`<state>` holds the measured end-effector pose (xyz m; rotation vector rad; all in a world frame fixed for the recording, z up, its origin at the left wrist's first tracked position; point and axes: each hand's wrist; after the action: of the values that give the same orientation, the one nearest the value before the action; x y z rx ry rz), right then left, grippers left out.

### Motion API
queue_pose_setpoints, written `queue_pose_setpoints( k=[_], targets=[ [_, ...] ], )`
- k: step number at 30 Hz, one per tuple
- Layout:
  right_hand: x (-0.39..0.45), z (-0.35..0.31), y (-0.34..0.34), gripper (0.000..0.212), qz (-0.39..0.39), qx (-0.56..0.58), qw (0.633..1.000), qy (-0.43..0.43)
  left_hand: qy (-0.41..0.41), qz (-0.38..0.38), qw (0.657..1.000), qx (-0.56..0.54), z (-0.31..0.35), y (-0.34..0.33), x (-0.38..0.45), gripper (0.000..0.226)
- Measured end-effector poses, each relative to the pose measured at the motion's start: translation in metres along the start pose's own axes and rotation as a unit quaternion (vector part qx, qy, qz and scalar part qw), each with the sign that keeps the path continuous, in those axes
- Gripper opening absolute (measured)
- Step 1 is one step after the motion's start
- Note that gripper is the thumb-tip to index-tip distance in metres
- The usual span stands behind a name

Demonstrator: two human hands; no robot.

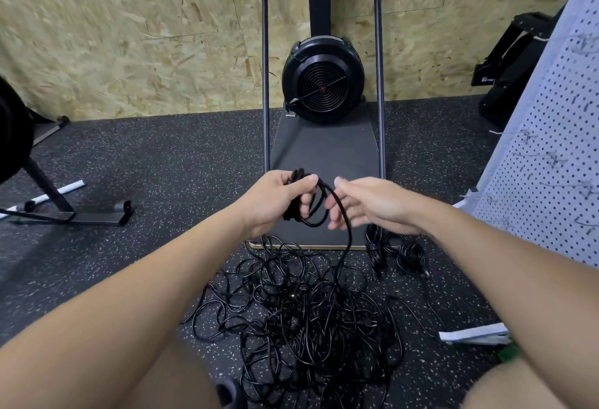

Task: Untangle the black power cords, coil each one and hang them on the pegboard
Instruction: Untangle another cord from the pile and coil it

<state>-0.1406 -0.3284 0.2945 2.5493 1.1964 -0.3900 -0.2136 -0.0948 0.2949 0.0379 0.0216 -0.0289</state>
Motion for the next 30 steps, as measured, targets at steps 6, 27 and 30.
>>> queue_pose_setpoints(
  k=[6, 27, 30],
  targets=[
    [0.011, 0.02, 0.017, 0.022, 0.026, -0.063, 0.998, -0.018, 0.007, 0.067, 0.996, -0.053, 0.003, -0.003, 0.002, 0.023],
    [0.03, 0.021, 0.019, 0.014, 0.311, -0.158, 0.937, 0.03, 0.036, 0.216, 0.939, -0.265, 0.004, 0.021, 0.015, 0.024],
    [0.03, 0.017, 0.018, 0.02, 0.337, -0.156, 0.928, 0.04, 0.036, 0.232, 0.932, -0.275, 0.003, 0.025, 0.014, 0.023]
  ],
)
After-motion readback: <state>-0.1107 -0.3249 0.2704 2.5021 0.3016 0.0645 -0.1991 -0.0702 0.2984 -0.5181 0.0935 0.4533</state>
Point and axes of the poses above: each hand's wrist, its own x-axis towards the middle knuckle, its own y-axis out of the back of the hand, z = x × y, and after that the axes turned 6 degrees about -y, right-handed
